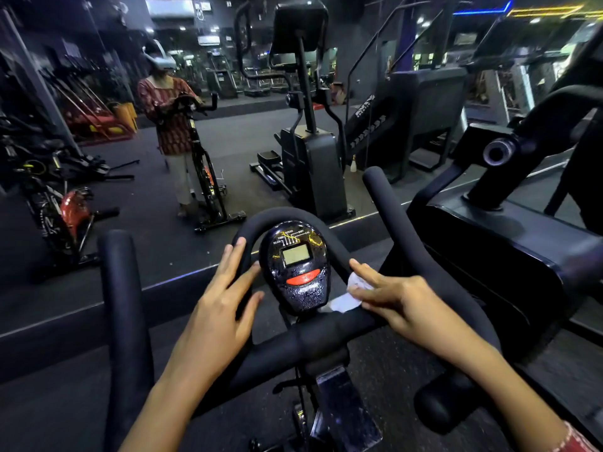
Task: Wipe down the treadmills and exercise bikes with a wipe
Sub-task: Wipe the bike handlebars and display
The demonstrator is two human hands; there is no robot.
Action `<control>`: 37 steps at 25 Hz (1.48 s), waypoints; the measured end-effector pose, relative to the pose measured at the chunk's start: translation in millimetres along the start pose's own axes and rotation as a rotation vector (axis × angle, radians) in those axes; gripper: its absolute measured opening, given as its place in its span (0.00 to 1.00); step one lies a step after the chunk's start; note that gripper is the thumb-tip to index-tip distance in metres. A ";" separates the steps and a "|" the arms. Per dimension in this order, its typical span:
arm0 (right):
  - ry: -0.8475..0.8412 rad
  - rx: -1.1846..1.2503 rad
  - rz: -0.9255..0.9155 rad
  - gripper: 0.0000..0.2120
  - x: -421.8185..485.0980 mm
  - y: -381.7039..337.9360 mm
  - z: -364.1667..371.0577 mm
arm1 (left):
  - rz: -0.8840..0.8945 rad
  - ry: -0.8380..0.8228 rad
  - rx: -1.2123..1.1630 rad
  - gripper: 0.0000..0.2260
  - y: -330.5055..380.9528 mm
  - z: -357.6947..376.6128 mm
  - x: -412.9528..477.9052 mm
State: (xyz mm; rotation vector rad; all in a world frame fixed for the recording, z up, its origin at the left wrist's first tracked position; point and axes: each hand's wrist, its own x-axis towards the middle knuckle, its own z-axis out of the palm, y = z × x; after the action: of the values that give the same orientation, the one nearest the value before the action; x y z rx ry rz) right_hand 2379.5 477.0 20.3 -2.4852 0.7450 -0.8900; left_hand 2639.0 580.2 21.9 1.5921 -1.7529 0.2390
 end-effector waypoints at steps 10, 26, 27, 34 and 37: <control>-0.039 -0.174 0.175 0.26 16.0 -24.7 8.6 | -0.010 -0.029 -0.026 0.21 8.5 3.3 -29.7; 0.107 -0.254 0.252 0.20 -39.7 -113.9 56.9 | -0.088 -0.078 -0.100 0.18 22.7 -4.9 -47.3; 0.164 -0.205 0.274 0.18 -38.3 -110.1 60.8 | -0.086 -0.085 -0.112 0.18 25.5 -6.4 -52.5; 0.067 -0.167 0.146 0.36 -52.2 -107.3 77.7 | -0.081 -0.144 -0.108 0.25 27.0 -13.1 -76.9; 0.114 -0.326 -0.040 0.29 -43.3 -119.1 79.1 | -0.080 -0.124 -0.099 0.26 27.1 -14.7 -84.8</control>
State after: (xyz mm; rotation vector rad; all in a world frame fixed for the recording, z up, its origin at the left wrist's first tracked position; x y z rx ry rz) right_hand 2445.4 610.3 5.5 -2.7576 0.9473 -1.0002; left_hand 2615.9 660.8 -11.5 1.6308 -1.7607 0.0150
